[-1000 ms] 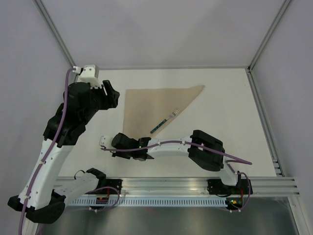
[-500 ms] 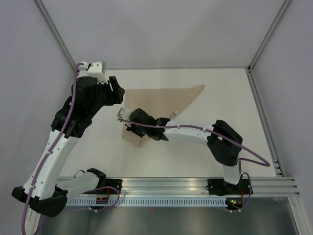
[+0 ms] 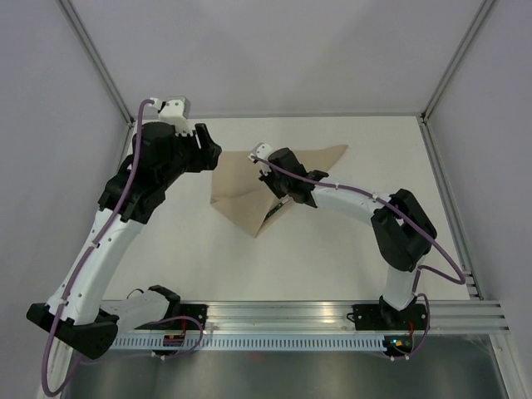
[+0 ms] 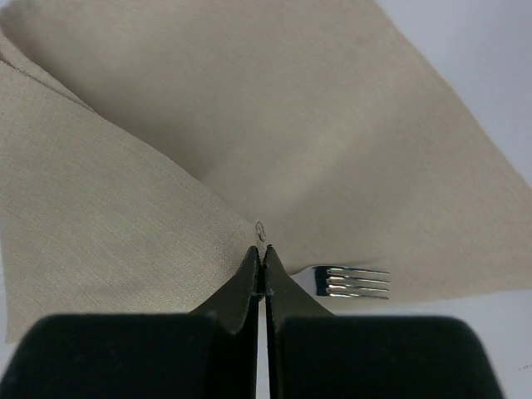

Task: Fold the napkin, place the utensils inside, and roll it up
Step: Fold the napkin at the center of the board.

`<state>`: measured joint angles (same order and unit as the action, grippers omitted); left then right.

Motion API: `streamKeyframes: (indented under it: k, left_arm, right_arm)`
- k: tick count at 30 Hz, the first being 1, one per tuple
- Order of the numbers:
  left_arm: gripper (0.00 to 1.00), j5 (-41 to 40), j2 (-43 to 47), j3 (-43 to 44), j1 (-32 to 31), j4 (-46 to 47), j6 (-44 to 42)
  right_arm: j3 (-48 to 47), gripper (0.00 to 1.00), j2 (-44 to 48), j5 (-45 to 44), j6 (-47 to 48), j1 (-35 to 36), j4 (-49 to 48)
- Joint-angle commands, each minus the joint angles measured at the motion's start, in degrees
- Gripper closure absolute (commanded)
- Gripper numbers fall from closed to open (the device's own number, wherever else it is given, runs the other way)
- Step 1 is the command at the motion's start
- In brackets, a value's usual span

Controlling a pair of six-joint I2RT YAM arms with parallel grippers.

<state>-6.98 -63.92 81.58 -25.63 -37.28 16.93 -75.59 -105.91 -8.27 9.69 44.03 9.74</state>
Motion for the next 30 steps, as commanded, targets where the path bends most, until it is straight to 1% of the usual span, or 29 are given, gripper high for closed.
streamKeyframes:
  k: [1, 6, 12, 30]
  left_arm:
    - [0.35, 2.1, -0.5, 1.1, -0.1, 3.0, 2.2]
    - [0.35, 2.7, -1.3, 0.9, -0.1, 3.6, 2.4]
    - [0.35, 3.0, -2.3, 0.7, -0.1, 3.9, 2.5]
    - [0.36, 4.2, -4.3, -0.6, -0.1, 6.0, 2.7]
  right_arm:
    - [0.7, 0.99, 2.3, 0.2, 0.2, -2.8, -0.8]
    - [0.8, 0.99, 1.7, 1.3, -0.1, -6.8, -1.3]
    - [1.2, 0.99, 0.6, 1.8, 0.1, -9.6, -2.3]
    - [3.6, 1.0, -2.1, 3.0, 0.3, -13.2, -4.0]
